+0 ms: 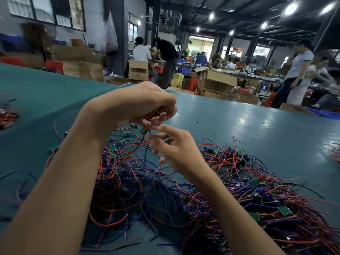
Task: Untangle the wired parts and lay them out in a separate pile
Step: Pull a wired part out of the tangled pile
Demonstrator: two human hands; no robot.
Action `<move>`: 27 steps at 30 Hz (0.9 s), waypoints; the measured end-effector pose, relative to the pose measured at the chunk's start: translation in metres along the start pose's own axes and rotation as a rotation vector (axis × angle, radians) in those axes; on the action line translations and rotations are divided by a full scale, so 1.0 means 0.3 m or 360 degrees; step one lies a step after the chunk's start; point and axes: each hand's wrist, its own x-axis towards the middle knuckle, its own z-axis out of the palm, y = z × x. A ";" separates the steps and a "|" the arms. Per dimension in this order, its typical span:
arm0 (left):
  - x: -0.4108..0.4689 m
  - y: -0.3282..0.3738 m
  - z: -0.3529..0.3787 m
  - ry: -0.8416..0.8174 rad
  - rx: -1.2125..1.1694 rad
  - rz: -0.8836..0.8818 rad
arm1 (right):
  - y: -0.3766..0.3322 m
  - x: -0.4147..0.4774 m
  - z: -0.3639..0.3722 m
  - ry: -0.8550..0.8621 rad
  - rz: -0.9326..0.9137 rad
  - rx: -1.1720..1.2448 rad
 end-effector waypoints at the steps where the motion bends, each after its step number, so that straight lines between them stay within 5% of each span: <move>1: 0.002 0.003 0.013 -0.0043 -0.0016 0.0029 | -0.003 0.004 0.000 0.0052 -0.0002 0.0094; 5: 0.013 -0.001 0.037 -0.0163 -0.0166 0.0173 | -0.017 0.014 -0.029 0.0119 0.0103 0.0445; 7: 0.032 -0.014 0.031 0.0018 -0.0102 0.0182 | -0.020 0.015 -0.053 0.0120 0.0206 0.0658; 10: 0.074 -0.066 0.018 0.0399 0.0622 0.0110 | -0.030 0.013 -0.075 0.0095 0.0358 0.0919; 12: 0.084 -0.101 0.016 0.0323 0.0805 -0.0024 | -0.033 0.017 -0.080 0.0103 0.0413 0.1019; 14: 0.071 -0.119 0.012 0.0082 0.0483 -0.0137 | -0.038 0.019 -0.084 0.0128 0.0419 0.1054; 18: 0.056 -0.138 -0.015 -0.0198 -0.0069 -0.0054 | -0.041 0.028 -0.115 0.0245 0.0392 0.0988; 27: 0.062 -0.099 -0.016 0.0209 0.0045 0.0155 | -0.080 0.015 -0.246 0.0538 0.0497 0.0050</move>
